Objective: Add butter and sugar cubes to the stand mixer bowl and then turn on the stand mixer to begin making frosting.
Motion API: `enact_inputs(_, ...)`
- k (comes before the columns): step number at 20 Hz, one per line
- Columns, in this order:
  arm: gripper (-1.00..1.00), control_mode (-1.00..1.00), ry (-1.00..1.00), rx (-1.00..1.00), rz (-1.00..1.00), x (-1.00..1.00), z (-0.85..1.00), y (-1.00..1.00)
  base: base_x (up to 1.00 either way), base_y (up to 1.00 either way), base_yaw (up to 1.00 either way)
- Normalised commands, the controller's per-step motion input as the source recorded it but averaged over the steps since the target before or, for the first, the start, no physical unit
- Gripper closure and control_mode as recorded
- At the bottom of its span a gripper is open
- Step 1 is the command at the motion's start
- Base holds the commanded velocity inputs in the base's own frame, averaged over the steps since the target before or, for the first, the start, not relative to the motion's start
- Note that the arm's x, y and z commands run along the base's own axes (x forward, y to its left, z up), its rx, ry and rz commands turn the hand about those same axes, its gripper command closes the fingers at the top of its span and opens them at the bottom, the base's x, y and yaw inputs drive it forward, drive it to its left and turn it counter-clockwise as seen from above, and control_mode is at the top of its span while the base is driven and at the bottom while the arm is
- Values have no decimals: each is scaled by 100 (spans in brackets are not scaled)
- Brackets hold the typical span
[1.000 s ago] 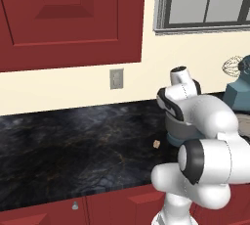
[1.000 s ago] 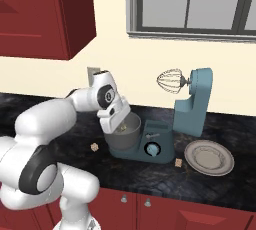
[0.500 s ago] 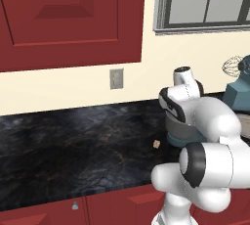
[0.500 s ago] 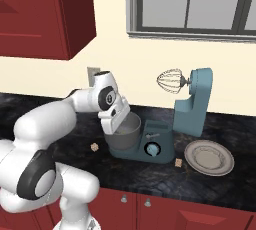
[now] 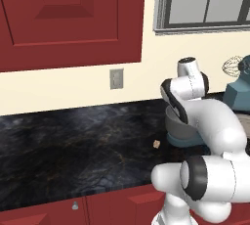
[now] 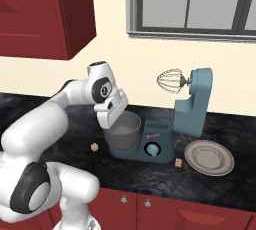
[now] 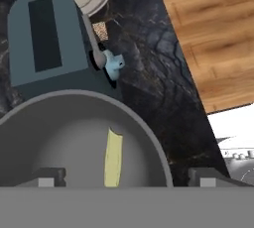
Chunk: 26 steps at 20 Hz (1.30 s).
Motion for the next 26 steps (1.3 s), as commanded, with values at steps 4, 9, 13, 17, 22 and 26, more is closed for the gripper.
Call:
enact_inputs(4,-100,-100,-10,1,0,-83,8,0,0,0,0)
enact_inputs(9,-100,-100,-12,4,0,-95,9,0,0,0,0)
enact_inputs(13,-100,-100,-15,8,-2,-100,0,-5,0,0,0)
enact_inputs(17,-100,-100,-18,18,-6,-100,-1,-42,0,0,0)
enact_inputs(22,-100,-100,-18,24,-4,-88,0,-69,0,0,0)
enact_inputs(26,-100,-100,-13,25,-1,-52,-1,-80,0,0,0)
